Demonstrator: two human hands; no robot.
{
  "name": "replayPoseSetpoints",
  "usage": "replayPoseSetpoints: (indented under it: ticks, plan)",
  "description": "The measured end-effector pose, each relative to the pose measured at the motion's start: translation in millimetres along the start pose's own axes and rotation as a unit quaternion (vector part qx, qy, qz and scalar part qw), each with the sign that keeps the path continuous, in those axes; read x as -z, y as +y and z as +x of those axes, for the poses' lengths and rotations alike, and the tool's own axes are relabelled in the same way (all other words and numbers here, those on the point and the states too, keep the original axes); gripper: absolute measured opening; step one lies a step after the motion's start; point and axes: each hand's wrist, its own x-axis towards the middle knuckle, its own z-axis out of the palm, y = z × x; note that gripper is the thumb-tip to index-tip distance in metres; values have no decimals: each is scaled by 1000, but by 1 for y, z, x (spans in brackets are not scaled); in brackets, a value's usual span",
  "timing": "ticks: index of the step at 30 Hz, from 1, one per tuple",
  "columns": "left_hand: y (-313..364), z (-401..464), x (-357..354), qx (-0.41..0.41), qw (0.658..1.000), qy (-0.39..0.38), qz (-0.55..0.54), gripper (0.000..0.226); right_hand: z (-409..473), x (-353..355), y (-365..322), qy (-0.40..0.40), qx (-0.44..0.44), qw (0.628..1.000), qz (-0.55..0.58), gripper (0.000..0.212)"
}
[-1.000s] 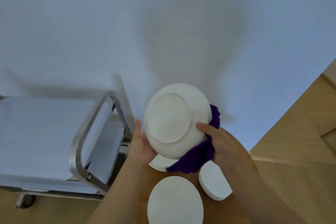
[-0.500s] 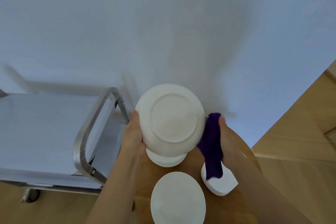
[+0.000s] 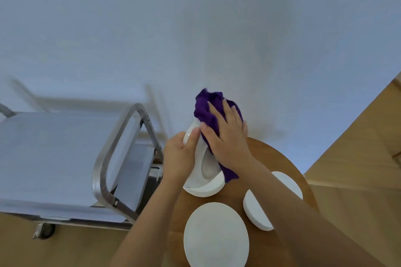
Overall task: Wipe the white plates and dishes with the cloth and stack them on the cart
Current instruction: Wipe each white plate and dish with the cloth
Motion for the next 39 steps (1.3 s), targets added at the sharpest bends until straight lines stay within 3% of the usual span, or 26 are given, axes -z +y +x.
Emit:
replayPoseSetpoints:
  ticks: [6,12,15,18,23,27,32,35,39]
  plan:
    - [5,-7,7,-14,999,-26,41,36,6,11,11,4,43,993,114,50]
    - [13,-13,11,8,999,-23,-40,41,8,20,29,52,-50,966,248,16]
    - [18,-16,11,33,996,-23,-84,54,9,24,34,59,-71,956,277,22]
    - [21,-18,11,61,991,-16,-115,51,9,26,41,51,-94,948,301,34]
    - [19,-17,13,122,973,14,-195,55,1,28,52,42,-146,924,351,18]
    - [19,-18,9,176,948,60,-257,51,-11,22,57,33,-214,877,429,42]
    - [24,-21,-9,234,904,93,-345,36,-26,5,55,62,-264,830,487,27]
    - [20,-23,-6,265,895,34,-356,47,-24,13,65,17,-291,811,508,33]
    - [9,-7,26,327,812,-195,-443,84,-16,39,79,-123,-269,820,489,52]
